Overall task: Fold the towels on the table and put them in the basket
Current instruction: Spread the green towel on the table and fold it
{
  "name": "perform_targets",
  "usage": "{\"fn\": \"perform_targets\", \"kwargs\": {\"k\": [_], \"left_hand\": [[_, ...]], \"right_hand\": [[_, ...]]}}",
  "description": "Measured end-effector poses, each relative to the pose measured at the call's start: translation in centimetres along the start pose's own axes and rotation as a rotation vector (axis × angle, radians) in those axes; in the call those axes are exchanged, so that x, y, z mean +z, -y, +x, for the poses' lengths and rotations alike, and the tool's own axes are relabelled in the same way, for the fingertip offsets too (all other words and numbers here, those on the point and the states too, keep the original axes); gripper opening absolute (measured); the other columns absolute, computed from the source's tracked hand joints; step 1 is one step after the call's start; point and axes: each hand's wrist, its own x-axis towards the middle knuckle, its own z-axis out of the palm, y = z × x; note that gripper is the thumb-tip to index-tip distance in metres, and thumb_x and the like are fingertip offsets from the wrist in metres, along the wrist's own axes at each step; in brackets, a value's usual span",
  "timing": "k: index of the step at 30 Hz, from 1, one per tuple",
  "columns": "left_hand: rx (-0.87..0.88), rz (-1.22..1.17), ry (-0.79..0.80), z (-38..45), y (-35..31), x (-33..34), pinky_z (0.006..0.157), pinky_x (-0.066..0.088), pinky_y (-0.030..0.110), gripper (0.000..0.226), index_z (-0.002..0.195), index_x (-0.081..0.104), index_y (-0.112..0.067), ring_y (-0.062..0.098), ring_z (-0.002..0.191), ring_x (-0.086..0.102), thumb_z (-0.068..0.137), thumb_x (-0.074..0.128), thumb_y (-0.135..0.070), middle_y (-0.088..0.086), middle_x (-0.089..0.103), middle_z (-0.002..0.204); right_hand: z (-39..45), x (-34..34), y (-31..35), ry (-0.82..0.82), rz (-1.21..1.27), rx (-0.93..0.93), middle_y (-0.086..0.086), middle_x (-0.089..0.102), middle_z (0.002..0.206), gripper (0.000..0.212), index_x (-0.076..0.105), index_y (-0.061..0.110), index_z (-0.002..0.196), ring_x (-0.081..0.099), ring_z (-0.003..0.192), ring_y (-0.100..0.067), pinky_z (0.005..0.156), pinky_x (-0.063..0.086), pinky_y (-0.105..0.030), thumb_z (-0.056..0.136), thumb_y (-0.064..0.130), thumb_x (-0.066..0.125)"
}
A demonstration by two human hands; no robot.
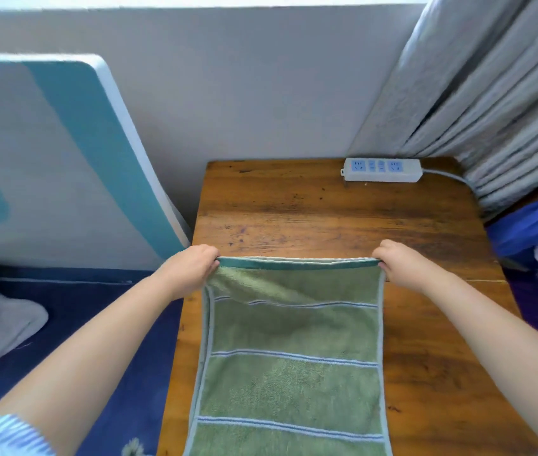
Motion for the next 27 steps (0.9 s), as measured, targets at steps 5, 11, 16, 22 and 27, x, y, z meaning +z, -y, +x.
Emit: {"fn": "perform_targets", "kwargs": {"k": [5, 11, 16, 22, 27], "left_hand": [[0.265, 0.244, -0.319, -4.5, 0.7, -4.8, 0.069, 0.048, 0.034, 0.015, 0.085, 0.055, -0.004, 0.028, 0.084, 0.059, 0.095, 0.048, -0.012, 0.011, 0.059, 0.087], [0.355, 0.407, -0.877, -9.5, 0.2, -10.4, 0.031, 0.036, 0.017, 0.007, 0.073, 0.039, -0.012, 0.022, 0.043, 0.058, 0.076, 0.038, -0.019, 0.006, 0.056, 0.053], [0.183, -0.063, -0.983, -13.0, -2.1, -12.9, 0.051, 0.049, 0.035, 0.012, 0.082, 0.049, 0.004, 0.037, 0.063, 0.061, 0.084, 0.043, -0.006, 0.024, 0.059, 0.073], [0.265, -0.055, -0.929, -15.0, -0.9, -13.7, 0.032, 0.040, 0.025, 0.005, 0.075, 0.036, -0.003, 0.029, 0.039, 0.055, 0.077, 0.035, -0.007, 0.017, 0.053, 0.054], [0.296, 0.078, -1.002, -15.5, -0.4, -13.1, 0.023, 0.033, 0.022, 0.013, 0.074, 0.036, -0.006, 0.026, 0.028, 0.051, 0.082, 0.039, -0.016, 0.014, 0.054, 0.050]], "right_hand": [[-6.7, -4.5, 2.5, -0.333, 0.068, 0.013, -0.020, 0.057, 0.106, 0.014, 0.058, 0.001, 0.095, 0.053, 0.104, -0.034, 0.085, 0.041, -0.037, 0.088, 0.009, 0.048], [-13.5, -9.4, 5.8, -0.924, 0.108, 0.209, -0.030, 0.054, 0.108, 0.025, 0.055, -0.008, 0.104, 0.049, 0.104, -0.043, 0.083, 0.042, -0.048, 0.085, -0.001, 0.042], [-18.3, -11.4, 8.6, -1.116, 0.186, 0.234, -0.030, 0.049, 0.113, 0.034, 0.050, -0.009, 0.110, 0.044, 0.107, -0.041, 0.082, 0.039, -0.046, 0.083, 0.000, 0.031], [-21.6, -10.5, 9.1, -1.185, 0.143, 0.191, -0.030, 0.051, 0.108, 0.028, 0.052, -0.010, 0.109, 0.047, 0.104, -0.042, 0.075, 0.042, -0.045, 0.087, -0.004, 0.036], [-21.7, -9.9, 9.7, -1.277, 0.101, 0.107, -0.029, 0.058, 0.087, 0.031, 0.060, -0.008, 0.091, 0.058, 0.085, -0.044, 0.064, 0.049, -0.044, 0.082, 0.008, 0.035]]}}
